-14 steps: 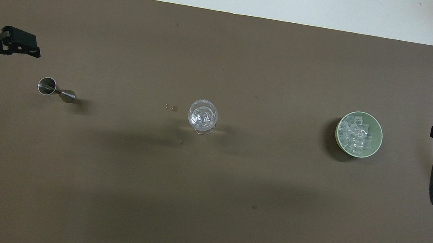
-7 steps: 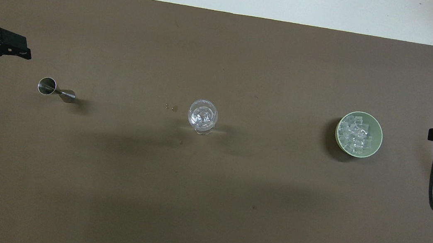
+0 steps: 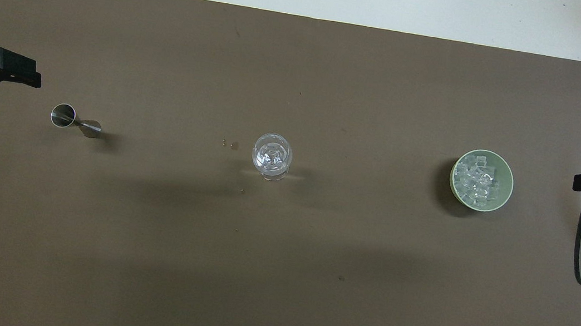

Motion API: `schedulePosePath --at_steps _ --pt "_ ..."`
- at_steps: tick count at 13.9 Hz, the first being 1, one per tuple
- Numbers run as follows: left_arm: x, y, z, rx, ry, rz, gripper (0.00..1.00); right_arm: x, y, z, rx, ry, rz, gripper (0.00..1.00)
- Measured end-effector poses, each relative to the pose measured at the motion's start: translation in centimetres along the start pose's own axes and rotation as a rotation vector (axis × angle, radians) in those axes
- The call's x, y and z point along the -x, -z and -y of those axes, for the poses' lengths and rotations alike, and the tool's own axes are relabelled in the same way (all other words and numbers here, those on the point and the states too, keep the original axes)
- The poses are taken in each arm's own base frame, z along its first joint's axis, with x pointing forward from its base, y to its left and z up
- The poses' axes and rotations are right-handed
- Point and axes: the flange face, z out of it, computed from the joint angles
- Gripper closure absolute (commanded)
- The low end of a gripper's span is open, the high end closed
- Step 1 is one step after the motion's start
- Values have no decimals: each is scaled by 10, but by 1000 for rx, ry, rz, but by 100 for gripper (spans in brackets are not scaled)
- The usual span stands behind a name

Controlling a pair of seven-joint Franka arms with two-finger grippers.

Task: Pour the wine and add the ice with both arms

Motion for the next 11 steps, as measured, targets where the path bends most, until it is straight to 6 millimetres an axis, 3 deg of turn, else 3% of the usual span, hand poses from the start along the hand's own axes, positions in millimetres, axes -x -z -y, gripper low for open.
schedulePosePath --at_steps 11 --pt "3 -4 -6 -1 -29 13 0 1 0 0 0 1 0 0"
